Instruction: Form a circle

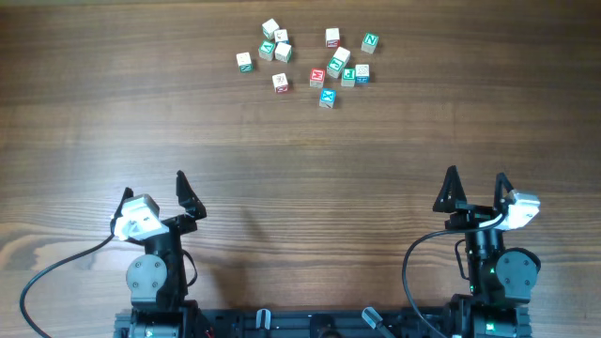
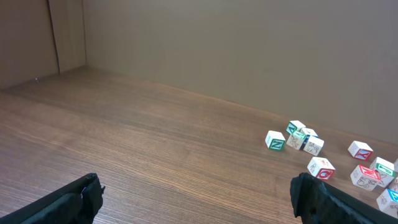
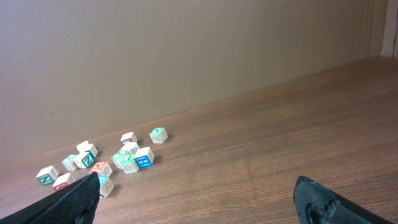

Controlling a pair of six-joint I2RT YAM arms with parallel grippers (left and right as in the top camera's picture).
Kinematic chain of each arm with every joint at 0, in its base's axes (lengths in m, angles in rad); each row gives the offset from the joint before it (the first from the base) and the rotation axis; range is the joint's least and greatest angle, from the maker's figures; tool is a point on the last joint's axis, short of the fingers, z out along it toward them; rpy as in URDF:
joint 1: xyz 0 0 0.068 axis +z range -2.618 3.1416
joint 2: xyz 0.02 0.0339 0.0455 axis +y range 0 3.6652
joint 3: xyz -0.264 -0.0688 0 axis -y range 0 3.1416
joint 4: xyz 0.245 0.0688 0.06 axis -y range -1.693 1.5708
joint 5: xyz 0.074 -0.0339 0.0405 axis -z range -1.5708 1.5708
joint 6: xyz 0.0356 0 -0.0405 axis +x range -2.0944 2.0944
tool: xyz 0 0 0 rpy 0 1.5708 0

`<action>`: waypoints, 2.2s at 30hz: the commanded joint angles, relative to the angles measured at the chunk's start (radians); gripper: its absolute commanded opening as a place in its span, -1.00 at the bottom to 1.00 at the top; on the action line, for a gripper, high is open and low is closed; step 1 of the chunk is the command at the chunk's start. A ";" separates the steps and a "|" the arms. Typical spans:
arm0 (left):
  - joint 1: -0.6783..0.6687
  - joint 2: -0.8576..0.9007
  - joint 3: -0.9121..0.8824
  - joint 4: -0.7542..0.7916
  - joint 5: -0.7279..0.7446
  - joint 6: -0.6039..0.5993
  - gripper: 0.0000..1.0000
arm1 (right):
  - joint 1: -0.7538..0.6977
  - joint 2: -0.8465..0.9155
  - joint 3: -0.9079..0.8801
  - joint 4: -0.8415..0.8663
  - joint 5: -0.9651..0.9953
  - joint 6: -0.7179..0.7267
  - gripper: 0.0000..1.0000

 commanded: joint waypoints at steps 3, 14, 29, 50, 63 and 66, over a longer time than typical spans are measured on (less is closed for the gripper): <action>0.008 -0.007 -0.006 0.003 0.009 0.019 1.00 | 0.002 -0.008 -0.001 0.002 0.014 0.006 1.00; 0.008 -0.007 -0.006 0.003 0.009 0.019 1.00 | 0.002 -0.008 -0.001 0.002 0.014 0.006 0.99; 0.008 -0.007 -0.006 0.003 0.009 0.019 1.00 | 0.002 -0.008 -0.001 0.002 0.014 0.006 1.00; 0.008 -0.006 0.027 0.014 0.154 0.019 1.00 | 0.002 -0.008 -0.001 0.002 0.014 0.006 0.99; 0.007 0.694 0.713 -0.122 0.369 0.019 1.00 | 0.002 -0.008 -0.001 0.002 0.014 0.006 0.99; 0.007 0.922 1.009 -0.333 0.428 0.019 1.00 | 0.002 -0.008 -0.001 0.002 0.014 0.006 1.00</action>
